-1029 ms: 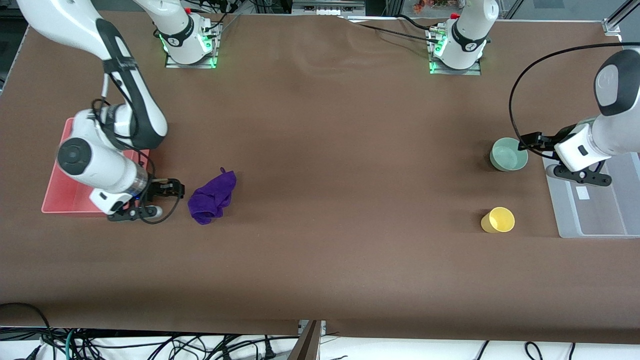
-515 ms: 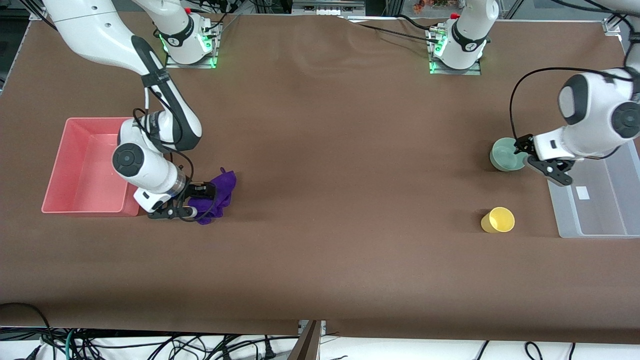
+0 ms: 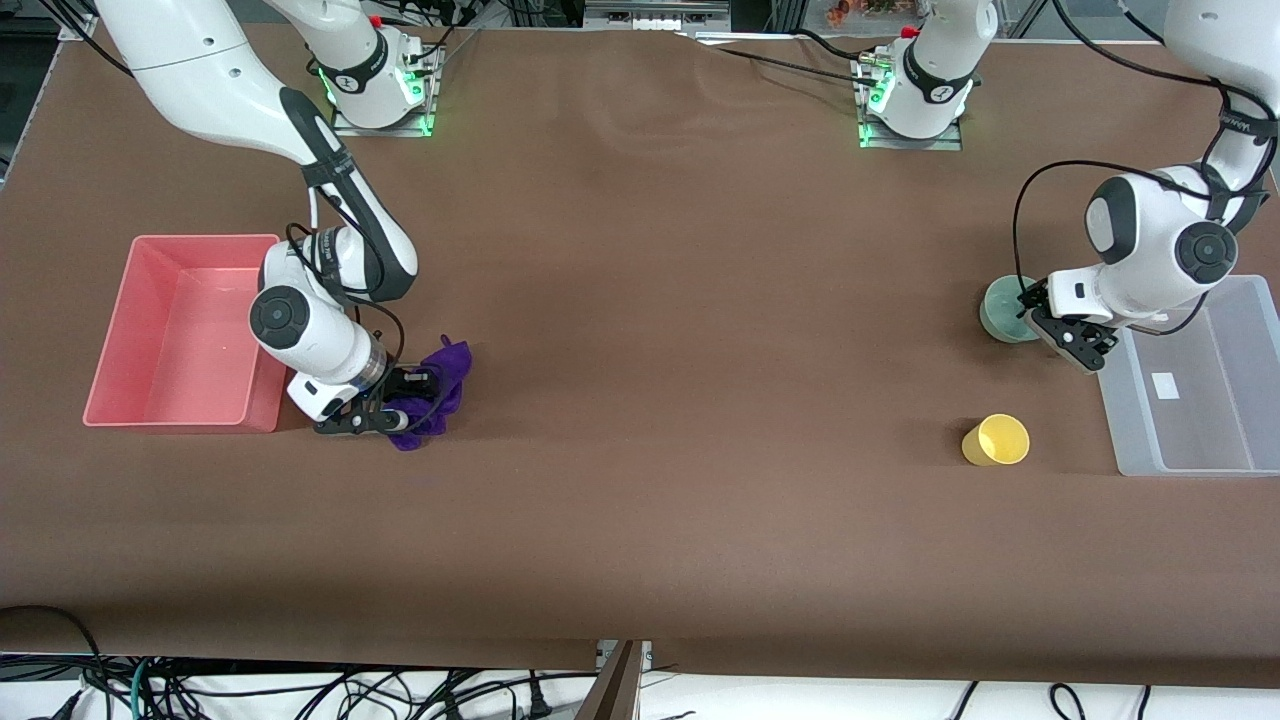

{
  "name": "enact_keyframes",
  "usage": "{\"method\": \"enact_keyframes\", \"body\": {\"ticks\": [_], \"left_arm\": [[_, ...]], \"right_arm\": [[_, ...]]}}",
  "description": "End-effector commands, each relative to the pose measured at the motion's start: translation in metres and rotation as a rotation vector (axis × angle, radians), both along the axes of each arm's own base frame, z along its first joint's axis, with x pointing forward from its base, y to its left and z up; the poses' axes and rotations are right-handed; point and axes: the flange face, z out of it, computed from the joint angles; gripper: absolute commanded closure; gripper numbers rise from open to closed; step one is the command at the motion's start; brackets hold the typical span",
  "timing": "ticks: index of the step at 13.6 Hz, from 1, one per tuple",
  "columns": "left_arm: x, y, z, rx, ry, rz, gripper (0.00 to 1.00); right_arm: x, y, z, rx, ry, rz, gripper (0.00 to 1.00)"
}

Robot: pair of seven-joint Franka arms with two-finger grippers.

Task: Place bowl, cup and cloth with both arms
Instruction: 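Grasp the purple cloth with the right gripper while the left gripper grasps the bowl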

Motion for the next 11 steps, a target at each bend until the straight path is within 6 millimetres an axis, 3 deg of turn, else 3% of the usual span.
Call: {"method": "enact_keyframes", "body": {"ticks": [1, 4, 7, 11], "left_arm": [[0.006, 0.001, 0.001, 0.006, -0.01, -0.064, 1.0], [0.008, 0.001, 0.002, 0.006, -0.013, -0.067, 1.0], [0.015, 0.0, 0.017, 0.013, -0.016, -0.069, 1.0], [0.053, -0.003, 0.089, 0.021, 0.029, -0.067, 1.0]], "right_arm": [[-0.004, 0.002, 0.0, 0.007, -0.002, -0.007, 1.0], [0.007, 0.0, 0.027, 0.001, -0.013, 0.015, 1.0], [0.029, -0.004, 0.105, -0.032, 0.085, 0.027, 1.0], [0.033, -0.025, 0.226, -0.087, 0.189, 0.063, 1.0]]}}
